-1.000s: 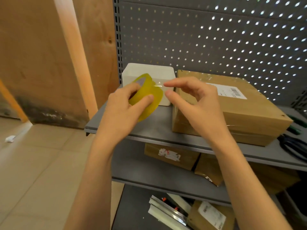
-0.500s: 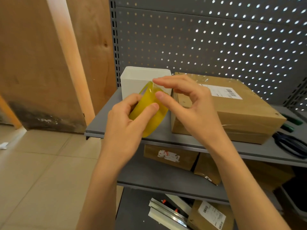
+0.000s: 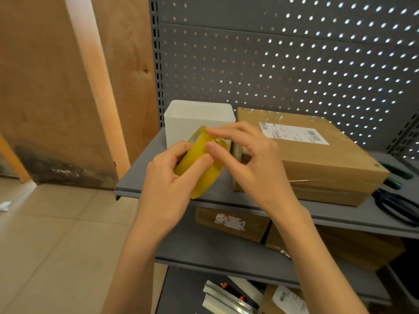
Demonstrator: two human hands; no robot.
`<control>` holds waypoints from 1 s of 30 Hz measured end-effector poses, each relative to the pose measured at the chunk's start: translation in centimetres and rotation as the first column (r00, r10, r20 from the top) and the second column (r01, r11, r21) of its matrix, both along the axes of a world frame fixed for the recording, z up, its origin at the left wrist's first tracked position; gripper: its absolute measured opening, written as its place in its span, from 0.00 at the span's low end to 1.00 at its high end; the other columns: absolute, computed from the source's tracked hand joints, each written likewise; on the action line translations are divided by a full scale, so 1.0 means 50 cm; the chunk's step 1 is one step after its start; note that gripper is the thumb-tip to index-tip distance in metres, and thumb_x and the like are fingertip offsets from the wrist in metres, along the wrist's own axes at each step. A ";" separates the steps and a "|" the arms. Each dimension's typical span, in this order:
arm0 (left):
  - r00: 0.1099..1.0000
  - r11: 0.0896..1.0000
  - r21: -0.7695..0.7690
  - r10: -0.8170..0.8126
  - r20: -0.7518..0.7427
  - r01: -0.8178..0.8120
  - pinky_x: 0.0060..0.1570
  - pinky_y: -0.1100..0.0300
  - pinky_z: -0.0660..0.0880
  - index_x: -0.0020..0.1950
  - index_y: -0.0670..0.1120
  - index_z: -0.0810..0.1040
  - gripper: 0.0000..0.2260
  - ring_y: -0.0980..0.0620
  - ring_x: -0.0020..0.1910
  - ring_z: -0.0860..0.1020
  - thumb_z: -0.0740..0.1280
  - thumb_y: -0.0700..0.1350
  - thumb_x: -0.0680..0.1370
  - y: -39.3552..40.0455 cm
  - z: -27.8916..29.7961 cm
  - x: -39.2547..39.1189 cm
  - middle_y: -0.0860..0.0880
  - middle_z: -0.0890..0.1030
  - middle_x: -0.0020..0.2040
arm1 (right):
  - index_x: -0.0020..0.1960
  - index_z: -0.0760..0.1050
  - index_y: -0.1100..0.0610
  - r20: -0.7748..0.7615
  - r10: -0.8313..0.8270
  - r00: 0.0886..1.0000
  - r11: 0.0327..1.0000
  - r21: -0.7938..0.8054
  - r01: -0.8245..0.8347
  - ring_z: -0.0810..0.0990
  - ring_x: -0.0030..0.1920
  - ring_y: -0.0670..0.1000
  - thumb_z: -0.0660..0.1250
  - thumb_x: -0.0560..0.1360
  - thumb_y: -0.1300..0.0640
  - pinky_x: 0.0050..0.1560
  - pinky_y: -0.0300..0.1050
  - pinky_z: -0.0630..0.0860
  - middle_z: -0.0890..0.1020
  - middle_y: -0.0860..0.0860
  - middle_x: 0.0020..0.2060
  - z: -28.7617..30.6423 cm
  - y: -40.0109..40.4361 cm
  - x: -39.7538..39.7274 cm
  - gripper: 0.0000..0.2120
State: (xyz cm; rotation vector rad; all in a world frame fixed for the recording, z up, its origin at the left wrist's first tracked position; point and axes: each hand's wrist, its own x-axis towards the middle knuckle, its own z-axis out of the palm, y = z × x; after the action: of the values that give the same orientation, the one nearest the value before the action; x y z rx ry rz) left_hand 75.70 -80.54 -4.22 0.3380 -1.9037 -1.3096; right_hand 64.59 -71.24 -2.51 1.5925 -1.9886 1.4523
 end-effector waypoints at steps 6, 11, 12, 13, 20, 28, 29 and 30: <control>1.000 1.000 0.002 -0.004 0.011 0.004 0.32 0.72 0.68 0.46 0.48 0.79 0.10 0.61 0.36 0.73 0.65 0.53 0.72 0.001 -0.001 -0.003 0.50 0.77 0.37 | 0.52 0.81 0.56 0.016 -0.025 1.000 0.995 -0.098 0.027 0.78 0.49 0.45 0.67 0.75 0.56 0.50 0.40 0.75 0.81 0.50 0.46 -0.001 -0.007 -0.001 0.09; 1.000 1.000 0.025 0.002 0.011 -0.002 0.31 0.72 0.68 0.45 0.48 0.79 0.11 0.61 0.35 0.72 0.65 0.54 0.71 0.004 0.001 -0.007 0.54 0.75 0.34 | 0.48 0.81 0.59 -0.090 -0.072 0.993 0.985 -0.165 0.057 0.78 0.46 0.48 0.67 0.75 0.57 0.46 0.42 0.75 0.81 0.51 0.43 -0.010 -0.013 -0.004 0.07; 1.000 1.000 0.030 -0.001 0.007 0.001 0.31 0.72 0.68 0.45 0.48 0.79 0.11 0.61 0.35 0.72 0.65 0.54 0.71 0.006 0.002 -0.008 0.54 0.75 0.34 | 0.47 0.81 0.60 -0.138 -0.095 0.986 0.980 -0.185 0.069 0.78 0.45 0.48 0.67 0.75 0.57 0.45 0.42 0.75 0.81 0.51 0.42 -0.013 -0.015 -0.003 0.07; 1.000 0.999 0.034 -0.004 0.002 0.004 0.31 0.72 0.68 0.45 0.48 0.79 0.11 0.61 0.34 0.72 0.65 0.54 0.71 0.008 0.003 -0.009 0.54 0.75 0.34 | 0.47 0.80 0.60 -0.166 -0.113 0.980 0.976 -0.204 0.078 0.78 0.45 0.47 0.66 0.75 0.57 0.44 0.41 0.75 0.81 0.51 0.42 -0.015 -0.016 -0.003 0.07; 1.000 0.999 0.047 0.000 -0.030 0.001 0.32 0.73 0.69 0.46 0.46 0.79 0.11 0.62 0.35 0.73 0.65 0.52 0.72 0.027 0.008 -0.012 0.55 0.76 0.35 | 0.57 0.77 0.53 0.111 0.067 0.992 0.983 -0.178 -0.046 0.77 0.48 0.43 0.68 0.74 0.58 0.50 0.36 0.72 0.80 0.48 0.44 -0.003 -0.001 -0.003 0.11; 0.998 0.998 0.047 -0.034 -0.062 0.037 0.32 0.73 0.69 0.45 0.50 0.77 0.07 0.63 0.36 0.75 0.64 0.51 0.72 0.091 0.014 -0.033 0.60 0.77 0.34 | 0.48 0.80 0.52 0.367 0.246 0.897 0.968 -0.149 -0.204 0.74 0.47 0.42 0.71 0.72 0.58 0.43 0.35 0.71 0.78 0.49 0.47 0.013 0.054 -0.038 0.06; 0.998 0.999 0.040 -0.031 -0.061 0.034 0.32 0.73 0.69 0.46 0.50 0.77 0.07 0.63 0.36 0.75 0.64 0.51 0.73 0.100 0.013 -0.035 0.60 0.77 0.35 | 0.48 0.81 0.52 0.378 0.260 0.889 0.964 -0.147 -0.220 0.74 0.47 0.43 0.71 0.72 0.59 0.43 0.38 0.71 0.78 0.49 0.47 0.014 0.061 -0.046 0.06; 0.998 0.999 0.029 -0.025 -0.059 0.026 0.32 0.73 0.69 0.46 0.50 0.77 0.07 0.63 0.36 0.75 0.64 0.51 0.73 0.108 0.013 -0.037 0.60 0.77 0.35 | 0.47 0.81 0.52 0.384 0.273 0.882 0.961 -0.152 -0.231 0.75 0.47 0.47 0.71 0.71 0.59 0.43 0.43 0.72 0.79 0.48 0.46 0.014 0.066 -0.054 0.06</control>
State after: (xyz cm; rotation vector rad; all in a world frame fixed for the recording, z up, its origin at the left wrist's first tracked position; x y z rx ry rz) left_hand 73.84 -75.14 -3.59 0.2883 -1.8470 -1.3514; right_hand 61.90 -67.92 -1.83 1.6641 -1.9103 2.0972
